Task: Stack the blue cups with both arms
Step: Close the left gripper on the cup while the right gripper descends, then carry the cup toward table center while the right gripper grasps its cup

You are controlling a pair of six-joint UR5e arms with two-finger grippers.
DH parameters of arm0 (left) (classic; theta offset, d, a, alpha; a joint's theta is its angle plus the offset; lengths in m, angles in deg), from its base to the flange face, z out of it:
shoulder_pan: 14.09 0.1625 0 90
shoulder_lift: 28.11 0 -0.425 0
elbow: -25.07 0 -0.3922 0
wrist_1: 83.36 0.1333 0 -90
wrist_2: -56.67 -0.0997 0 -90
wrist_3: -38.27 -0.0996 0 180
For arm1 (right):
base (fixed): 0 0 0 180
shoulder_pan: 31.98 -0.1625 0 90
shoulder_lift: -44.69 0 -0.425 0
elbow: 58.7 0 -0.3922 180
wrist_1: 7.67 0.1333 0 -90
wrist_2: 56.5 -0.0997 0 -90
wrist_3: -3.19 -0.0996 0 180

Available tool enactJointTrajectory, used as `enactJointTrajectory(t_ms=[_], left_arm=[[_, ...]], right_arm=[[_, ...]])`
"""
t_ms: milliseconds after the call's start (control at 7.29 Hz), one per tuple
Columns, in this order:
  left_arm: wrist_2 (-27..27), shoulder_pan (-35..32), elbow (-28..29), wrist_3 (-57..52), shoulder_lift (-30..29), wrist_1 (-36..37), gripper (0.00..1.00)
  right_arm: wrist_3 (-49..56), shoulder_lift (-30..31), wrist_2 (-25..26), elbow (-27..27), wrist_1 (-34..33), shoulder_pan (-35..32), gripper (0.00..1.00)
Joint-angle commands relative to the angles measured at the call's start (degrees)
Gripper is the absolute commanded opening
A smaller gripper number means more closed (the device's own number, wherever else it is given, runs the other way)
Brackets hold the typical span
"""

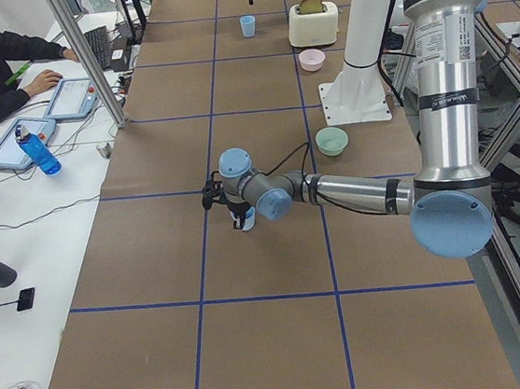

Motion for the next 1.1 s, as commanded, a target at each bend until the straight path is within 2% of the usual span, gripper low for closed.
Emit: enactJointTrajectory(t_ms=[0, 274, 411, 685, 823, 960], left_arm=[[0.1, 0.0, -0.6, 0.1, -0.5, 0.1, 0.00], [1.3, 0.0, -2.5, 0.2, -1.7, 1.7, 0.00], [3.7, -0.2, -5.0, 0.5, -2.9, 5.2, 0.00], [3.5, -0.2, -14.5, 1.1, -8.4, 22.9, 0.00], [3.4, -0.1, -16.8, 3.8, -10.7, 26.4, 0.00], [3.4, 0.7, -17.1, 7.8, -12.7, 26.6, 0.00]], right_arm=[[-0.1, 0.1, 0.3, 0.1, 0.1, 0.3, 1.00], [-1.6, -0.1, 1.2, 0.2, 0.3, 3.0, 1.00], [-4.5, -0.8, 2.8, 0.2, 1.9, 5.0, 1.00], [-4.8, -4.7, 3.0, 3.5, 2.2, 5.5, 1.00], [-4.6, -6.1, 2.8, 4.6, 2.2, 5.5, 1.00], [-4.5, -6.7, 2.6, 5.3, 2.2, 5.5, 1.00]])
